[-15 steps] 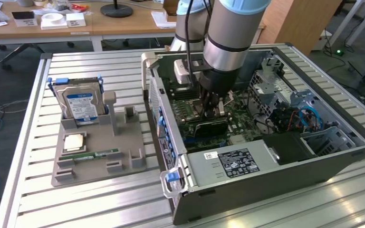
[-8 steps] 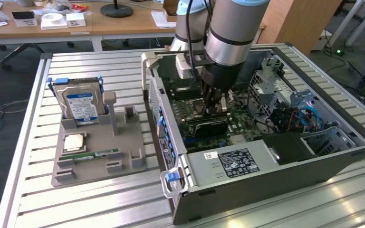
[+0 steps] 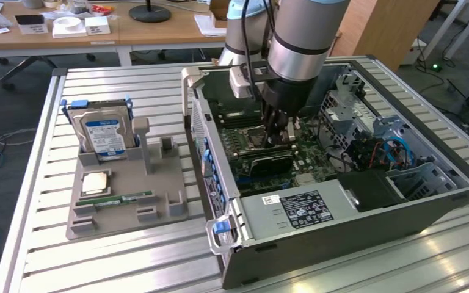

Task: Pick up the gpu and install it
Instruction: 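Press down on the gpu until it lock into place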

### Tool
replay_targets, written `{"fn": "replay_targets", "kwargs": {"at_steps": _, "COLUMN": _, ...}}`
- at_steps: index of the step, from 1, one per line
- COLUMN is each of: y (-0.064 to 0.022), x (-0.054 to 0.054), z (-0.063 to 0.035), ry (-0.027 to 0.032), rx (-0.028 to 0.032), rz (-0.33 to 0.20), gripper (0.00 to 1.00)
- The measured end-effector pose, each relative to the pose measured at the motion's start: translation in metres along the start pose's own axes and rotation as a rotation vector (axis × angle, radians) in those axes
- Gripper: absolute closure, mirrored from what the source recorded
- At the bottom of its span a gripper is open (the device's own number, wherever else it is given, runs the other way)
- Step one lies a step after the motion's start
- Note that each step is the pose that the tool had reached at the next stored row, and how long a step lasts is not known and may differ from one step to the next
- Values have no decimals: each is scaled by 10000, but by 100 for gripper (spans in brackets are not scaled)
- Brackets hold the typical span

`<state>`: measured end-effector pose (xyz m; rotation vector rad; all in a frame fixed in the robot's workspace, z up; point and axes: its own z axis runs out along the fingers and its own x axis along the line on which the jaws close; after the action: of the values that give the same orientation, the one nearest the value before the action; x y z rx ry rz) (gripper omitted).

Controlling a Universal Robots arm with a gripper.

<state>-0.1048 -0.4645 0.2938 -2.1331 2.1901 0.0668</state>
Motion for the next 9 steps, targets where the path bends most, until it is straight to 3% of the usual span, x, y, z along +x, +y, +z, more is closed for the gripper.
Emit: {"fn": "replay_targets", "kwargs": {"at_steps": 9, "y": -29, "x": -6, "z": -50, "ry": -2, "rx": 2, "rz": 1, "gripper": 89}}
